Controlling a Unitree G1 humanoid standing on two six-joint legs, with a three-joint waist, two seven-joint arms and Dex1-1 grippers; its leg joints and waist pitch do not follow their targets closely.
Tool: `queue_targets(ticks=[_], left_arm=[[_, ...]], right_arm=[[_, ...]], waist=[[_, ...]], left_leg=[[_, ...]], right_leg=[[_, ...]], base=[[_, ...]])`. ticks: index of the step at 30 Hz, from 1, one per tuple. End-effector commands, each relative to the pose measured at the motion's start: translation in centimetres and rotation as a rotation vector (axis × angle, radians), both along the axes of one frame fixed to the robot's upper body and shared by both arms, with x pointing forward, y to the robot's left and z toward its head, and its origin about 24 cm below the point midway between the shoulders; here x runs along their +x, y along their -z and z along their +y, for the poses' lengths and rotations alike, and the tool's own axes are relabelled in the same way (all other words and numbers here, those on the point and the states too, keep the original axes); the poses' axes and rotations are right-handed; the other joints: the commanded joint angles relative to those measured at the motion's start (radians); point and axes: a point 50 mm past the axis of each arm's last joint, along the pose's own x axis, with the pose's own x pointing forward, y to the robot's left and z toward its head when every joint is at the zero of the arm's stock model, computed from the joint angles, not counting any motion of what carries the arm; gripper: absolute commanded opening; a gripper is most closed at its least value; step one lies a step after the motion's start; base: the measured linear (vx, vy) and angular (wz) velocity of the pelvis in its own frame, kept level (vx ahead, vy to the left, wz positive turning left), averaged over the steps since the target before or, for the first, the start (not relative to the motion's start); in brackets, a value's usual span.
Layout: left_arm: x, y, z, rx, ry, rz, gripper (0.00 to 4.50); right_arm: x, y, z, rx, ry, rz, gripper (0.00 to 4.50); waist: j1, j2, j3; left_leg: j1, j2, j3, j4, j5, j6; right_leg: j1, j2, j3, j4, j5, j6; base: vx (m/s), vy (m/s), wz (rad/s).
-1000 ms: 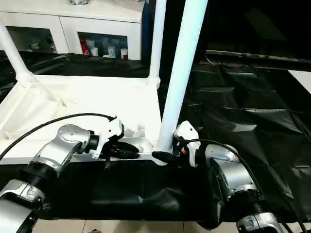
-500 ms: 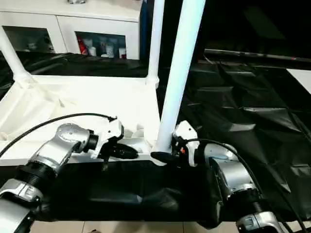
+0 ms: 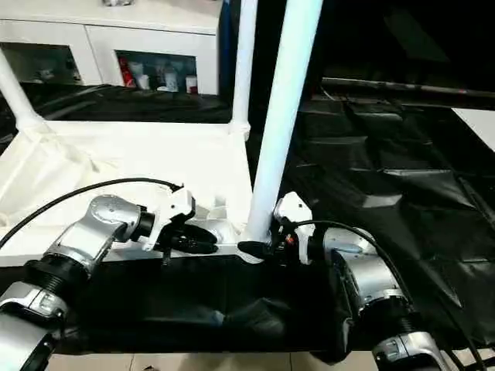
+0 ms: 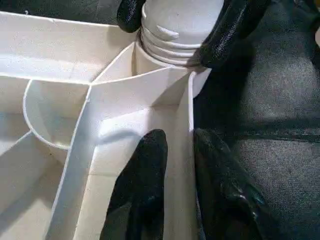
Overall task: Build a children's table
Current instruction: Rotate leg to tighten
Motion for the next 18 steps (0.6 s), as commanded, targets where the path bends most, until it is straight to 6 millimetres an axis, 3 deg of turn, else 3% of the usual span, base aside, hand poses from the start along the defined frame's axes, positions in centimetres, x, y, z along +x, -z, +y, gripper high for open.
queue_targets(ticks=[1, 18], left_arm=[[-0.56, 0.54, 0.12, 0.011, 0.025, 0.049, 1.03], [-0.21, 0.38, -0.18, 0.04, 0.019, 0.012, 1.03]], right_arm=[[-0.25, 1.1, -0.59, -0.06, 0.006, 0.042, 2.72], [-0.05, 0.84, -0.67, -0.066, -0.001, 0.029, 2.72]], waist=[[0.001, 0.0, -0.052], [0.001, 0.002, -0.05]], left_leg=[[0.007, 0.041, -0.02, -0.072, -0.241, 0.027], [0.01, 0.042, -0.019, -0.074, -0.259, 0.025]], right_leg=[[0.041, -0.055, 0.038, -0.075, -0.199, -0.227], [0.039, -0.054, 0.039, -0.08, -0.228, -0.222]], base=[[0.0, 0.0, 0.0], [0.0, 0.0, 0.0]])
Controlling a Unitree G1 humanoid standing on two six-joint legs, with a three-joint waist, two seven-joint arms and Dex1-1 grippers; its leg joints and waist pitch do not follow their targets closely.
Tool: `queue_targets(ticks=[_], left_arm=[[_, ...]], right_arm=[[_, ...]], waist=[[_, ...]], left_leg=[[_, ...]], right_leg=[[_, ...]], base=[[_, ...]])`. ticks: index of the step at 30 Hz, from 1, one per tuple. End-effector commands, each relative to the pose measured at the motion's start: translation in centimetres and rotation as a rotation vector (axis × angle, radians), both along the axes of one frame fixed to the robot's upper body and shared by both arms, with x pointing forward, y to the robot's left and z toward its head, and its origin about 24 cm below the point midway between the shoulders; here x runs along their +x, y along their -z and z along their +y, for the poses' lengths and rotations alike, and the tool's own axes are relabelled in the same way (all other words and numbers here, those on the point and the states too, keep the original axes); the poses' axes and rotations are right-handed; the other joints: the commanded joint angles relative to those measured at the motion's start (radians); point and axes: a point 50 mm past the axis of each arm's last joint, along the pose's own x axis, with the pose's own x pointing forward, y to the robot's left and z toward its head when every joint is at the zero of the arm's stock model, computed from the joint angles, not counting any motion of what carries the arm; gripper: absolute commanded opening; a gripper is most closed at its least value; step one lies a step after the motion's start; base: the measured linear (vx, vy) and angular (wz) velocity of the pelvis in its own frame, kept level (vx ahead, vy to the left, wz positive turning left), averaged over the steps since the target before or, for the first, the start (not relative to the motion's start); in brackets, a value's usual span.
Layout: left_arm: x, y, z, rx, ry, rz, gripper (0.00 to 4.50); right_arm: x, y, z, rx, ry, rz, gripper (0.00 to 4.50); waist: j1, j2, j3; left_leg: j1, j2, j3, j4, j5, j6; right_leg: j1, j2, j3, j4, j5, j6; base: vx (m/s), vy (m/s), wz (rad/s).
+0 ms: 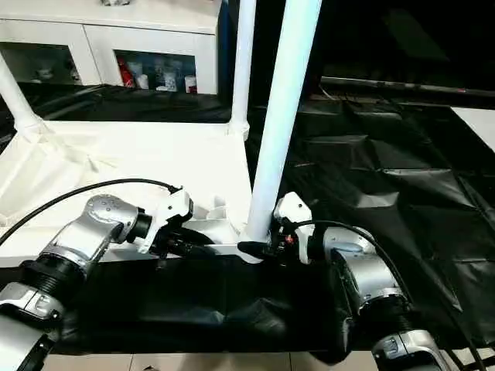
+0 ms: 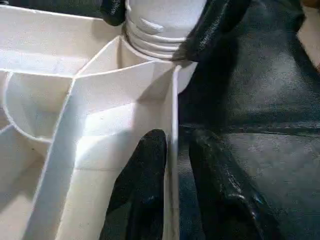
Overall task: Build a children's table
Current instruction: Rotate leg to tighten
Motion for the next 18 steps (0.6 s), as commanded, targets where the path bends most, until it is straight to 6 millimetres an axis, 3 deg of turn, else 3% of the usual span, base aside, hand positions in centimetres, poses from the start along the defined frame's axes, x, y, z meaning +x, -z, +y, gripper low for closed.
queue_targets(ticks=[1, 8, 9, 18], left_arm=[[0.04, 0.44, -0.17, 0.038, 0.0, -0.007, 1.03], [-0.01, 0.77, 0.04, 0.065, -0.002, -0.01, 1.03], [-0.03, 0.81, 0.07, 0.068, 0.001, -0.008, 0.75], [0.05, 0.85, 0.1, 0.054, -0.017, -0.006, 0.03]], right_arm=[[-0.13, 0.77, -0.56, -0.066, 0.004, 0.031, 2.72], [-0.14, 0.68, -0.63, -0.067, 0.003, 0.028, 2.72], [-0.13, 0.66, -0.63, -0.068, 0.004, 0.027, 2.72], [-0.12, 0.34, -0.38, -0.065, 0.0, 0.022, 2.72]], waist=[[-0.001, 0.002, -0.049], [-0.002, 0.0, -0.049], [-0.002, 0.0, -0.049], [-0.002, -0.001, -0.047]], left_leg=[[0.009, 0.042, -0.019, -0.074, -0.265, 0.022], [0.009, 0.042, -0.02, -0.076, -0.272, 0.019], [0.009, 0.043, -0.02, -0.076, -0.273, 0.02], [0.009, 0.042, -0.021, -0.077, -0.284, 0.018]], right_leg=[[0.039, -0.055, 0.039, -0.081, -0.24, -0.219], [0.037, -0.054, 0.039, -0.082, -0.255, -0.21], [0.037, -0.055, 0.039, -0.083, -0.258, -0.209], [0.035, -0.055, 0.039, -0.087, -0.296, -0.196]], base=[[0.0, 0.0, 0.0], [0.0, 0.0, 0.0], [0.0, 0.0, 0.0], [0.0, 0.0, 0.0]])
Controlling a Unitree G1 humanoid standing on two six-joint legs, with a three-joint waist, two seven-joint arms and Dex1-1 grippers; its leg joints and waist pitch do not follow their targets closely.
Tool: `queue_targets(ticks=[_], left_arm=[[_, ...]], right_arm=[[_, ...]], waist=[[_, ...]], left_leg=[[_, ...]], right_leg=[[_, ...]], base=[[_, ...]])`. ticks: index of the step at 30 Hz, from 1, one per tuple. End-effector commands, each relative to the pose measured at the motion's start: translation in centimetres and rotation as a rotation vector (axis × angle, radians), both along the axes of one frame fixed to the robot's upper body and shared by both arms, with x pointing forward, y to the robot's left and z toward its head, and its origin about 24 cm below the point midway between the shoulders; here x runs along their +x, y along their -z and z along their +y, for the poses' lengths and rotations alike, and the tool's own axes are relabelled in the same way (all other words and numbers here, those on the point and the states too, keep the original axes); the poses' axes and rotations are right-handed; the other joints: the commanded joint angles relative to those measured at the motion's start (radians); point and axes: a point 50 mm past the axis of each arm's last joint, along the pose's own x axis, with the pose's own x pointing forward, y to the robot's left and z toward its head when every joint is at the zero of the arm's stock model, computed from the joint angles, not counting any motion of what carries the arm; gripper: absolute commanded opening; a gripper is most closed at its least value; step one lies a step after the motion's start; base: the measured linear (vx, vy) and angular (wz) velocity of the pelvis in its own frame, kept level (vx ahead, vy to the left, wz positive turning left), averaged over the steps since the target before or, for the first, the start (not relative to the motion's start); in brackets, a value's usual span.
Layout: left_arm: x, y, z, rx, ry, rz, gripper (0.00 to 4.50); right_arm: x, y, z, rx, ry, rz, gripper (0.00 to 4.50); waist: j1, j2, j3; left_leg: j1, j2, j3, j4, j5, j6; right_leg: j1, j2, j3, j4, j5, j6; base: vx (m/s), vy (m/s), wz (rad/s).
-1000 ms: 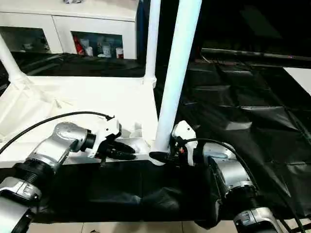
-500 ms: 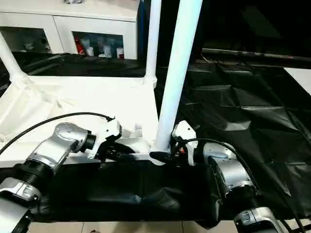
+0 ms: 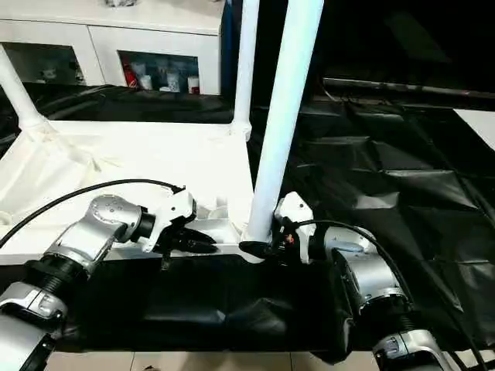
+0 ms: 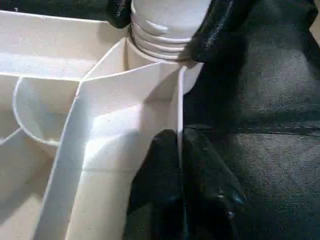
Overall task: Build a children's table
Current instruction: Rotate leg to tighten
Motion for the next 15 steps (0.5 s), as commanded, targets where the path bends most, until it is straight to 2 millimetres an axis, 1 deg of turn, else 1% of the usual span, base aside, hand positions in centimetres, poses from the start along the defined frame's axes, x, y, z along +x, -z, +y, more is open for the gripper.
queue_targets(ticks=[1, 2, 5, 6, 8, 9, 11, 12, 13, 14, 15], left_arm=[[-0.13, 0.81, 0.29, 0.035, -0.017, 0.029, 0.03], [-0.14, 0.83, 0.33, 0.034, -0.018, 0.032, 0.03], [-0.14, 0.84, 0.36, 0.034, -0.019, 0.034, 0.0], [-0.22, 0.87, 0.43, 0.035, -0.016, 0.039, 0.0], [-0.34, 0.93, 0.53, 0.037, -0.012, 0.048, 0.0], [-0.41, 0.98, 0.61, 0.038, -0.012, 0.05, 0.0], [-0.46, 1.03, 0.69, 0.039, -0.016, 0.051, 0.0], [-0.35, 1.1, 0.67, 0.03, -0.042, 0.041, 0.0], [-0.23, 1.13, 0.6, 0.025, -0.059, 0.032, 0.0], [-0.11, 1.15, 0.54, 0.019, -0.077, 0.024, 0.0], [0.15, 1.18, 0.36, 0.009, -0.113, 0.011, 0.0]], right_arm=[[-0.13, 0.27, -0.25, -0.058, -0.006, 0.015, 2.72], [-0.03, 0.16, -0.23, -0.057, -0.006, 0.014, 2.72], [0.05, 0.09, -0.22, -0.057, -0.005, 0.013, 2.72], [0.08, 0.08, -0.24, -0.057, -0.004, 0.013, 2.72], [0.08, 0.08, -0.26, -0.056, -0.002, 0.012, 2.72], [0.06, 0.09, -0.28, -0.054, 0.002, 0.011, 2.72], [0.07, 0.1, -0.31, -0.047, 0.017, 0.01, 2.72], [0.28, 0.27, -0.5, -0.038, 0.084, 0.001, 2.72], [0.43, 0.38, -0.56, -0.035, 0.117, -0.002, 2.72], [0.57, 0.49, -0.62, -0.033, 0.15, -0.005, 2.72], [0.84, 0.73, -0.67, -0.032, 0.214, -0.012, 2.72]], waist=[[-0.002, -0.001, -0.047], [-0.002, -0.002, -0.048], [-0.002, -0.001, -0.048], [-0.002, -0.003, -0.047], [-0.002, -0.002, -0.047], [-0.001, -0.001, -0.047], [-0.002, -0.002, -0.047], [-0.002, -0.002, -0.047], [-0.002, 0.0, -0.047], [-0.003, 0.0, -0.046], [-0.005, -0.002, -0.046]], left_leg=[[0.009, 0.042, -0.021, -0.077, -0.284, 0.018], [0.008, 0.043, -0.021, -0.076, -0.277, 0.018], [0.008, 0.043, -0.021, -0.077, -0.274, 0.018], [0.007, 0.043, -0.021, -0.077, -0.279, 0.019], [0.008, 0.043, -0.021, -0.077, -0.281, 0.018], [0.008, 0.043, -0.021, -0.077, -0.28, 0.017], [0.008, 0.043, -0.021, -0.077, -0.278, 0.018], [0.008, 0.042, -0.02, -0.076, -0.276, 0.019], [0.007, 0.042, -0.021, -0.077, -0.276, 0.017], [0.007, 0.042, -0.021, -0.078, -0.278, 0.013], [0.006, 0.041, -0.021, -0.078, -0.285, 0.006]], right_leg=[[0.035, -0.056, 0.04, -0.088, -0.299, -0.195], [0.035, -0.056, 0.04, -0.086, -0.291, -0.194], [0.034, -0.055, 0.039, -0.085, -0.277, -0.198], [0.035, -0.056, 0.039, -0.086, -0.284, -0.198], [0.034, -0.057, 0.039, -0.086, -0.293, -0.196], [0.034, -0.057, 0.04, -0.087, -0.293, -0.195], [0.034, -0.056, 0.04, -0.086, -0.288, -0.196], [0.034, -0.056, 0.04, -0.086, -0.284, -0.196], [0.033, -0.057, 0.04, -0.087, -0.286, -0.196], [0.032, -0.057, 0.04, -0.087, -0.293, -0.195], [0.032, -0.056, 0.039, -0.088, -0.311, -0.189]], base=[[0.0, 0.0, 0.0], [0.0, 0.0, 0.0], [0.0, 0.0, 0.0], [0.0, 0.0, 0.0], [0.0, 0.0, 0.0], [0.0, 0.0, 0.0], [0.0, 0.0, 0.0], [0.0, 0.0, 0.0], [0.0, 0.0, 0.0], [0.0, 0.0, 0.0], [0.0, 0.0, 0.0]])
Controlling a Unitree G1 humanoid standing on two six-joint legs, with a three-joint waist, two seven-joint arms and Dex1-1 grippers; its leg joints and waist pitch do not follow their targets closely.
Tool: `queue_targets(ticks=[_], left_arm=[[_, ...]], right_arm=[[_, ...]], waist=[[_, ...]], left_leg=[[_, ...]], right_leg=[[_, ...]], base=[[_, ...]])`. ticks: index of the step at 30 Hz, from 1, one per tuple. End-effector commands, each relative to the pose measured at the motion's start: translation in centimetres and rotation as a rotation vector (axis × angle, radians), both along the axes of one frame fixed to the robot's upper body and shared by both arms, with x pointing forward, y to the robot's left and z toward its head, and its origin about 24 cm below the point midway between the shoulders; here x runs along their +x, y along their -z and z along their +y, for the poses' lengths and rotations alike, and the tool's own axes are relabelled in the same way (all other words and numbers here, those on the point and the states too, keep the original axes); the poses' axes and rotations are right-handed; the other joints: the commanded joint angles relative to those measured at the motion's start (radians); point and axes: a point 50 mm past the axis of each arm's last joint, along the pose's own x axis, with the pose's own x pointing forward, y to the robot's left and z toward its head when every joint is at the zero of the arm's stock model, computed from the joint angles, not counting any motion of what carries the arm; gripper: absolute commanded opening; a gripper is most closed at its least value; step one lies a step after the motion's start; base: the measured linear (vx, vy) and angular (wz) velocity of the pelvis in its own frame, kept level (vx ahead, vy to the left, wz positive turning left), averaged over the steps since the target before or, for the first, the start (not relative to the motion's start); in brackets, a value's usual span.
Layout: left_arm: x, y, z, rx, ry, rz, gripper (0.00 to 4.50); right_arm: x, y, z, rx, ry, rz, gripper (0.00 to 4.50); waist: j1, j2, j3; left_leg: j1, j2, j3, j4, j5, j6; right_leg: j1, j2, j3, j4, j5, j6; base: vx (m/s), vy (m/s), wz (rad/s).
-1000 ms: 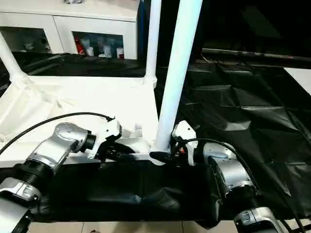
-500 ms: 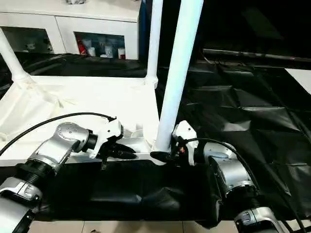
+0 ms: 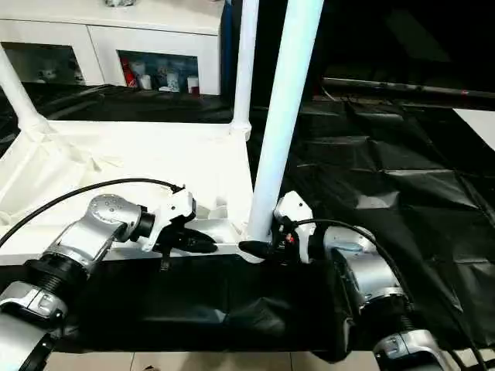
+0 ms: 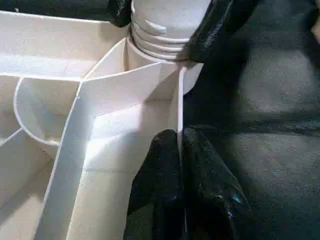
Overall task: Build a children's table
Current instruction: Rotate leg to tighten
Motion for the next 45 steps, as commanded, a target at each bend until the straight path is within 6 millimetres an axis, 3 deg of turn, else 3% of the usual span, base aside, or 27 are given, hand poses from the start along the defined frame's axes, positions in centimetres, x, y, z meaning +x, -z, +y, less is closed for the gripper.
queue_targets(ticks=[1, 4, 6, 9, 11, 12, 13, 14, 17, 18, 19, 23, 27, 31, 33, 35, 36, 40, 45], left_arm=[[0.0, 1.2, 0.1, 0.014, -0.081, 0.022, 0.0], [0.4, 1.3, -0.2, 0.018, -0.132, 0.001, 0.0], [1.1, 1.6, -1.1, 0.045, -0.218, -0.036, 0.0], [1.7, 1.9, -2.6, 0.068, -0.298, -0.059, 0.0], [1.9, 1.9, -3.4, 0.077, -0.323, -0.07, 0.0], [1.9, 1.9, -3.4, 0.077, -0.323, -0.07, 0.0], [2.0, 2.1, -5.1, 0.089, -0.337, -0.083, 0.0], [2.0, 2.1, -5.4, 0.091, -0.336, -0.085, 0.0], [1.8, 2.3, -6.3, 0.109, -0.305, -0.096, 0.0], [1.8, 2.3, -6.3, 0.107, -0.304, -0.093, 0.0], [1.8, 2.3, -6.0, 0.102, -0.291, -0.074, 0.0], [1.5, 2.4, -5.1, 0.098, -0.252, -0.042, 0.0], [1.0, 2.6, -3.7, 0.115, -0.193, 0.006, 0.0], [0.1, 2.6, -1.9, 0.125, -0.092, 0.045, 0.0], [-0.4, 2.4, -1.2, 0.116, -0.029, 0.06, 0.0], [-1.2, 2.0, -0.3, 0.088, 0.055, 0.095, 0.0], [-1.6, 1.7, 0.0, 0.065, 0.096, 0.101, 0.0], [-1.8, 1.2, 1.1, 0.082, 0.093, 0.116, 0.0], [-1.9, 1.0, 1.6, 0.077, 0.087, 0.112, 0.0]], right_arm=[[0.6, 0.8, -1.1, -0.044, 0.164, 0.003, 2.72], [0.8, 1.2, -0.7, -0.032, 0.248, 0.005, 2.72], [1.2, 2.0, 0.2, -0.052, 0.395, 0.003, 2.72], [1.6, 2.8, 1.3, -0.09, 0.567, 0.006, 2.72], [1.8, 3.1, 2.0, -0.101, 0.618, 0.009, 2.72], [1.8, 3.1, 2.0, -0.101, 0.619, 0.009, 2.72], [2.0, 3.2, 3.6, -0.093, 0.664, 0.01, 2.72], [2.0, 3.1, 3.9, -0.088, 0.663, 0.01, 2.72], [2.0, 2.8, 5.4, -0.058, 0.615, -0.007, 2.72], [2.0, 2.7, 5.5, -0.052, 0.607, -0.01, 3.07], [2.1, 1.7, 5.9, 0.031, 0.563, -0.034, 3.28], [2.4, 0.6, 4.8, 0.073, 0.514, -0.065, 3.61], [2.1, -0.1, 3.1, 0.044, 0.363, -0.074, 3.97], [0.8, -0.7, 1.3, -0.006, 0.152, -0.062, 4.06], [0.2, -1.0, 0.7, -0.014, 0.078, -0.048, 4.06], [-0.5, -1.3, -0.1, -0.022, -0.003, -0.017, 4.06], [-0.8, -1.3, -0.4, -0.027, -0.035, 0.002, 4.06], [-1.1, -1.2, -0.6, -0.034, -0.092, 0.049, 4.06], [-0.9, -1.3, -0.4, -0.028, -0.106, 0.051, 3.79]], waist=[[-0.003, -0.002, -0.046], [-0.006, -0.001, -0.046], [-0.009, 0.0, -0.046], [-0.013, 0.001, -0.044], [-0.013, -0.001, -0.047], [-0.014, 0.004, -0.046], [-0.013, 0.004, -0.046], [-0.015, 0.004, -0.046], [-0.009, 0.009, -0.046], [-0.008, 0.008, -0.047], [-0.006, 0.008, -0.047], [-0.004, 0.007, -0.049], [-0.005, 0.002, -0.054], [-0.003, -0.001, -0.059], [-0.001, -0.005, -0.055], [-0.002, -0.002, -0.054], [-0.003, 0.0, -0.051], [-0.003, 0.003, -0.049], [0.002, -0.001, -0.052]], left_leg=[[0.009, 0.04, -0.022, -0.078, -0.293, 0.0], [0.009, 0.041, -0.023, -0.08, -0.298, -0.004], [0.011, 0.038, -0.025, -0.082, -0.306, -0.023], [0.01, 0.039, -0.024, -0.083, -0.311, -0.025], [0.011, 0.036, -0.026, -0.083, -0.316, -0.027], [0.012, 0.037, -0.024, -0.082, -0.315, -0.026], [0.01, 0.036, -0.025, -0.083, -0.315, -0.022], [0.012, 0.036, -0.024, -0.083, -0.318, -0.024], [0.01, 0.035, -0.025, -0.084, -0.323, -0.016], [0.009, 0.034, -0.025, -0.084, -0.323, -0.013], [0.009, 0.034, -0.024, -0.084, -0.321, -0.008], [0.005, 0.036, -0.026, -0.086, -0.314, 0.002], [0.0, 0.036, -0.022, -0.077, -0.238, 0.03], [-0.004, 0.035, -0.016, -0.064, -0.131, 0.085], [-0.004, 0.035, -0.015, -0.064, -0.139, 0.102], [-0.003, 0.039, -0.018, -0.067, -0.166, 0.099], [0.0, 0.043, -0.017, -0.07, -0.179, 0.091], [0.007, 0.047, -0.015, -0.075, -0.215, 0.055], [0.006, 0.043, -0.015, -0.073, -0.192, 0.04]], right_leg=[[0.03, -0.057, 0.039, -0.091, -0.333, -0.182], [0.029, -0.056, 0.04, -0.091, -0.333, -0.173], [0.027, -0.056, 0.039, -0.093, -0.351, -0.165], [0.024, -0.055, 0.041, -0.096, -0.362, -0.159], [0.027, -0.056, 0.04, -0.098, -0.377, -0.146], [0.024, -0.056, 0.042, -0.098, -0.367, -0.149], [0.026, -0.056, 0.042, -0.099, -0.359, -0.146], [0.022, -0.054, 0.042, -0.1, -0.357, -0.147], [0.026, -0.055, 0.042, -0.102, -0.356, -0.133], [0.026, -0.054, 0.042, -0.103, -0.351, -0.132], [0.027, -0.054, 0.042, -0.102, -0.342, -0.13], [0.032, -0.055, 0.04, -0.1, -0.33, -0.133], [0.042, -0.052, 0.039, -0.084, -0.189, -0.175], [0.052, -0.052, 0.038, -0.065, -0.004, -0.231], [0.053, -0.052, 0.038, -0.068, -0.021, -0.235], [0.053, -0.056, 0.037, -0.07, -0.079, -0.235], [0.047, -0.054, 0.039, -0.073, -0.108, -0.236], [0.04, -0.051, 0.038, -0.075, -0.158, -0.243], [0.042, -0.053, 0.04, -0.07, -0.133, -0.236]], base=[[0.0, 0.0, 0.0], [0.0, 0.0, 0.0], [0.0, 0.0, 0.0], [0.0, 0.0, 0.0], [0.0, 0.0, 0.0], [0.0, 0.0, 0.0], [0.0, 0.0, 0.0], [0.0, 0.0, 0.0], [0.0, 0.0, 0.0], [0.0, 0.0, 0.0], [0.0, 0.0, 0.0], [0.0, 0.0, 0.0], [0.0, 0.0, 0.0], [0.0, 0.0, 0.0], [0.0, 0.0, 0.0], [0.0, 0.0, 0.0], [0.0, 0.0, 0.0], [0.0, 0.0, 0.0], [0.0, 0.0, 0.0]])
